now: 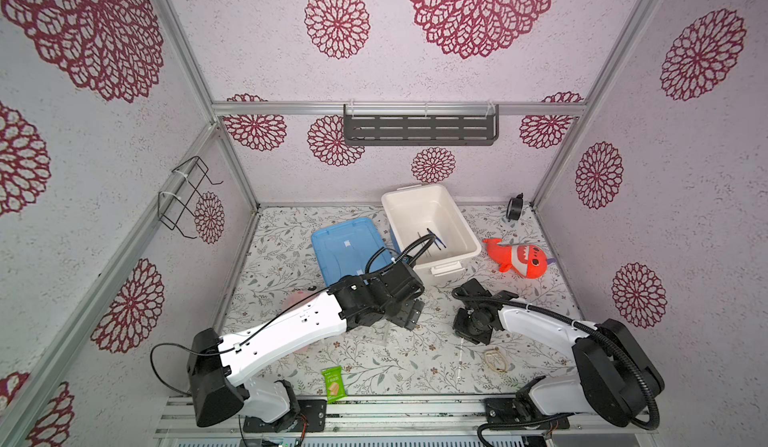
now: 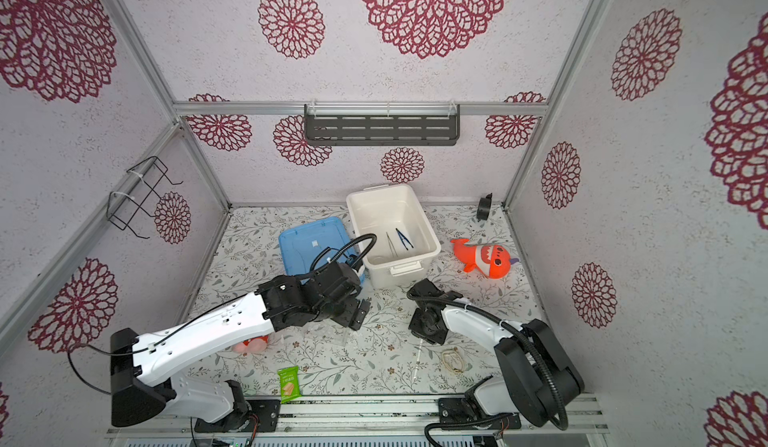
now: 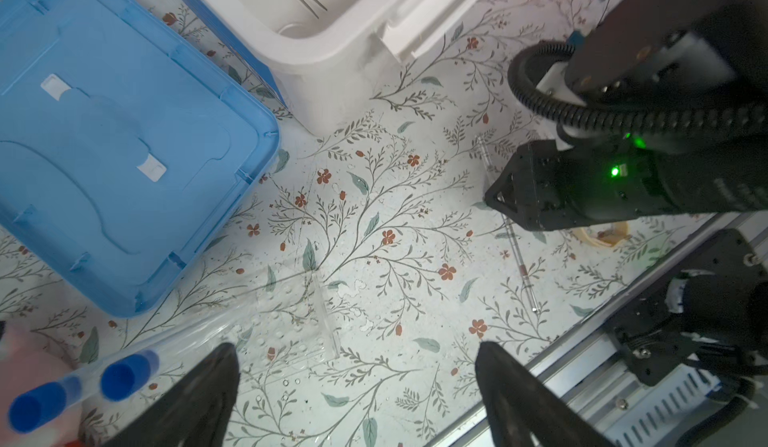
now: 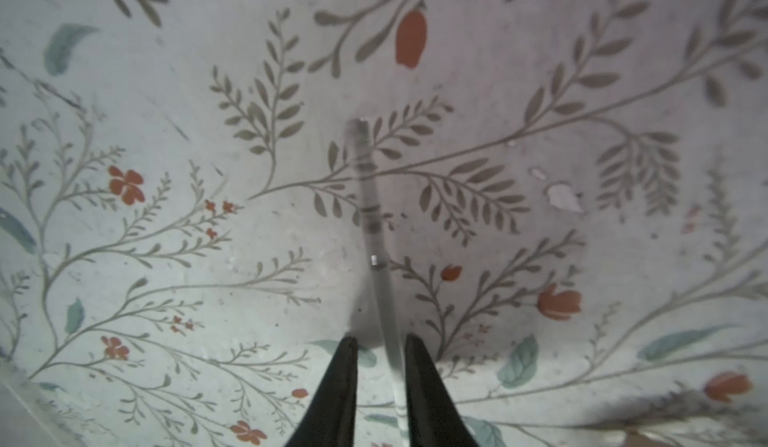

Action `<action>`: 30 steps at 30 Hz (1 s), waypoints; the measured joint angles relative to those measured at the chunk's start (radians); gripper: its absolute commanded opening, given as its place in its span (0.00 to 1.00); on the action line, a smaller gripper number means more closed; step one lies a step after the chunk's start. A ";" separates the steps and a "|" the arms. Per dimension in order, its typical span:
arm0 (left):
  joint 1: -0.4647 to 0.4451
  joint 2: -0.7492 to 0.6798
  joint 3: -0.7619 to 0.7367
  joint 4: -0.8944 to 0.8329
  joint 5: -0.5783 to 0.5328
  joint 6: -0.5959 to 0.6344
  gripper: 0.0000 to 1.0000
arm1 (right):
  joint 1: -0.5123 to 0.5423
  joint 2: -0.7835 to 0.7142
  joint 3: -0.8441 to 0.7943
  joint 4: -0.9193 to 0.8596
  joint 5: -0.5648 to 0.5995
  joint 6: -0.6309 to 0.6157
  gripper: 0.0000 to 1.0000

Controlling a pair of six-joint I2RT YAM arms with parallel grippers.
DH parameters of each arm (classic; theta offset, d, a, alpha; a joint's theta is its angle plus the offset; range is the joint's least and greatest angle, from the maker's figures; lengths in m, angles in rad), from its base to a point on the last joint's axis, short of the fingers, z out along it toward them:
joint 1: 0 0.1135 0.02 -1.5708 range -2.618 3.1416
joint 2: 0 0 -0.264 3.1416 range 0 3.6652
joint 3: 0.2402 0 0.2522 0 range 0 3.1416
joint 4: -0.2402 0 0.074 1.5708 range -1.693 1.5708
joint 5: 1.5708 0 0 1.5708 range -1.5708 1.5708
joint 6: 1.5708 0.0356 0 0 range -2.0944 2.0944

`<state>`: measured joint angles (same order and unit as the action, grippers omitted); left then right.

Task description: Organize the chemistry lab equipment

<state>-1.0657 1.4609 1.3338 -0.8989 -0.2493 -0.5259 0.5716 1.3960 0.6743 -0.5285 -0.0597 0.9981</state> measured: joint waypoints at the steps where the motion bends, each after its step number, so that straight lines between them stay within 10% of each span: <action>1: -0.009 0.014 0.001 0.000 -0.001 0.005 0.94 | 0.001 0.003 0.001 0.005 -0.007 0.017 0.18; 17: -0.032 0.180 0.021 0.093 0.098 0.110 0.94 | 0.012 -0.042 -0.053 0.086 -0.094 0.303 0.07; 30: -0.071 0.383 0.180 0.084 0.171 0.201 0.78 | -0.039 -0.246 -0.131 0.026 -0.098 0.444 0.33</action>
<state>-1.1362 1.8442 1.5139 -0.8150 -0.0788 -0.3244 0.5323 1.1503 0.5434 -0.5030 -0.1574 1.4418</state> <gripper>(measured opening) 0.797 0.317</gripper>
